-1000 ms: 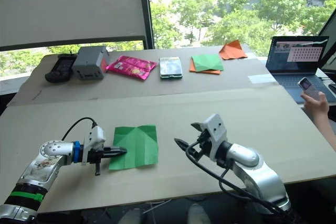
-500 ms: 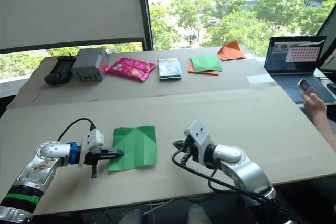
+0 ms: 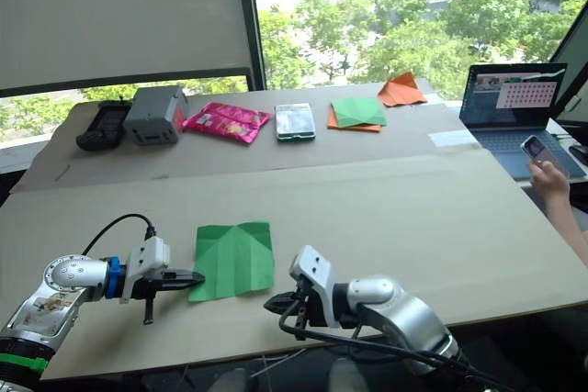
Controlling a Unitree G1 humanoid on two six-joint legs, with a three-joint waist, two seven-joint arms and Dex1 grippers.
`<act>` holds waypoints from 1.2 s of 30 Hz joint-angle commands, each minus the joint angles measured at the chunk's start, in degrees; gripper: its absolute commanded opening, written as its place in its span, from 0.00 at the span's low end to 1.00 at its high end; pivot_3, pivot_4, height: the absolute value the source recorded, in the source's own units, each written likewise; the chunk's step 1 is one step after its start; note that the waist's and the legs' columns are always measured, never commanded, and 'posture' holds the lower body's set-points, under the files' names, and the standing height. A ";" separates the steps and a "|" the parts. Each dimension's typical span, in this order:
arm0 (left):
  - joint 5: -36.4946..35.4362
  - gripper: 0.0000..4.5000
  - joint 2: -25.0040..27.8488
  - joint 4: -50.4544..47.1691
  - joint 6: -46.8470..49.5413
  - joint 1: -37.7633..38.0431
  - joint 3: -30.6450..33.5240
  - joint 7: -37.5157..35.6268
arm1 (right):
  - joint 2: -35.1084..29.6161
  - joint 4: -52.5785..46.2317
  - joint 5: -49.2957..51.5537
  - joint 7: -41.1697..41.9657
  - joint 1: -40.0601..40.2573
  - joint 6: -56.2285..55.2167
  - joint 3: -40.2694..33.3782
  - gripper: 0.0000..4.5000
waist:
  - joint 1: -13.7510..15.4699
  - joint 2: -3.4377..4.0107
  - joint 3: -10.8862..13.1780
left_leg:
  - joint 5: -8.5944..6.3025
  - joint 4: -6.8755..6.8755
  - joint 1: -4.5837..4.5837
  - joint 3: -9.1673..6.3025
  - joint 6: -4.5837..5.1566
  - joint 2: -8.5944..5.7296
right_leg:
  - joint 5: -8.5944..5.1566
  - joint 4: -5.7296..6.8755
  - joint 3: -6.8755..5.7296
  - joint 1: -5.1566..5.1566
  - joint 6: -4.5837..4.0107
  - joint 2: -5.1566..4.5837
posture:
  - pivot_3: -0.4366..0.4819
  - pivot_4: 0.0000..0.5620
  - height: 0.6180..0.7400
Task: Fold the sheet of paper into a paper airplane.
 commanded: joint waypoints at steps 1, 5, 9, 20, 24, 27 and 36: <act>2.51 0.00 1.67 1.99 0.73 2.65 -1.57 -0.90 | 1.81 -0.44 -2.49 -2.68 0.97 -2.40 1.66 0.01 | 0.15 0.00 -0.03 | -0.01 0.00 0.00 0.00 -0.01 0.00 | 0.00 0.00 0.00 -0.01 0.00 0.00 | 0.48 0.27 0.93; 1.97 0.00 1.95 1.96 0.70 2.79 -1.14 -1.30 | 5.53 1.50 -4.91 -7.10 2.20 -4.02 1.64 0.01 | 0.08 -0.03 -0.05 | -0.03 0.00 -0.01 0.00 -0.05 0.00 | -0.01 -0.01 -0.01 -0.06 -0.01 0.00 | 0.48 0.27 0.93; 2.01 0.00 1.93 2.13 0.48 2.49 -0.86 -1.47 | 7.13 2.17 -6.99 -9.88 3.60 -5.59 1.16 0.01 | 0.12 -0.02 -0.05 | -0.04 -0.01 -0.01 0.00 -0.06 0.01 | -0.01 -0.01 -0.02 -0.09 -0.01 0.00 | 0.48 0.27 0.93; 4.93 0.00 2.29 5.07 -2.91 0.11 -3.22 -1.58 | 11.65 4.28 -9.59 -16.79 8.91 -11.81 -2.00 0.01 | 0.20 0.00 -0.08 | -0.07 -0.01 0.00 0.00 -0.12 0.00 | -0.02 -0.04 -0.02 -0.08 -0.03 -0.04 | 0.48 0.27 0.93; 5.39 0.00 2.28 6.12 -3.74 -1.06 -3.67 -1.70 | 15.66 7.54 -8.29 -17.27 8.92 -15.58 -3.46 0.01 | 0.16 0.01 -0.07 | -0.08 -0.02 0.00 0.00 -0.12 0.01 | -0.03 -0.04 -0.03 -0.09 -0.03 -0.04 | 0.48 0.27 0.93; 5.48 0.00 2.16 6.75 -3.96 -1.69 -3.78 -1.74 | 17.81 9.65 -8.15 -16.64 8.73 -18.84 -4.06 0.01 | 0.17 0.06 -0.05 | -0.08 -0.03 -0.01 -0.01 -0.12 0.01 | -0.03 -0.04 -0.03 -0.09 -0.03 -0.04 | 0.48 0.27 0.93; 5.65 0.00 2.29 7.40 -4.38 -2.41 -3.78 -1.52 | 21.44 18.94 -9.83 -11.06 -0.85 -22.69 -1.18 0.01 | 0.15 0.16 0.00 | -0.07 -0.03 -0.02 -0.01 -0.12 0.01 | -0.02 -0.02 -0.03 -0.09 -0.04 -0.03 | 0.48 0.27 0.93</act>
